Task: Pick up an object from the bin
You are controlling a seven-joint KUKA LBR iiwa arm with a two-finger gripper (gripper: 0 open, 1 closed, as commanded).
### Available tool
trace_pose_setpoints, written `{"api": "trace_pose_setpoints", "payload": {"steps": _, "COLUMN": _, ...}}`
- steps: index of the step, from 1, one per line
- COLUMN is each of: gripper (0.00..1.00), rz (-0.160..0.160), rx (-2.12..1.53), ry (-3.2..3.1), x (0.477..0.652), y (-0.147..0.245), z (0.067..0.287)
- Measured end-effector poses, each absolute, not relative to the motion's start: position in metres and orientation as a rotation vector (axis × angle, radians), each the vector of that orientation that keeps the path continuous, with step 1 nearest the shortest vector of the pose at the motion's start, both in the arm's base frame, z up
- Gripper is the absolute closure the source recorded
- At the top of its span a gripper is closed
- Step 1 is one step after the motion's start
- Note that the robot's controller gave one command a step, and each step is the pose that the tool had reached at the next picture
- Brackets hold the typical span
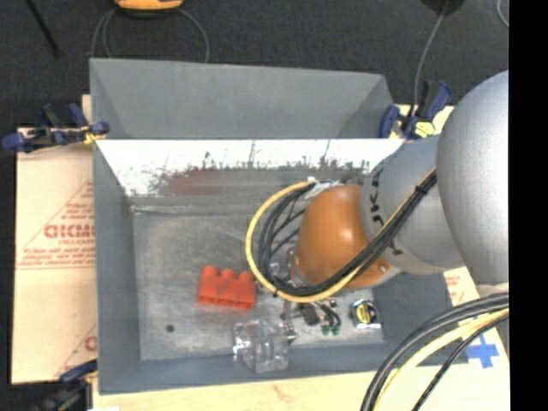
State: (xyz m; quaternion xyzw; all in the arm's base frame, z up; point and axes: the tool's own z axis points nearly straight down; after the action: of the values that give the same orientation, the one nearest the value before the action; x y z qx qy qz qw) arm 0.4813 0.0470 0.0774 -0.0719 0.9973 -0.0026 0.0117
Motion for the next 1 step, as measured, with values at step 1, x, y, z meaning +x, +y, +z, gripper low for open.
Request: {"api": "trace_pose_setpoints", "payload": {"steps": 1, "gripper": 0.0, "rz": -0.002, "rx": -0.156, "ry": 3.135, "x": 0.51, "y": 0.0809, "z": 0.1003}}
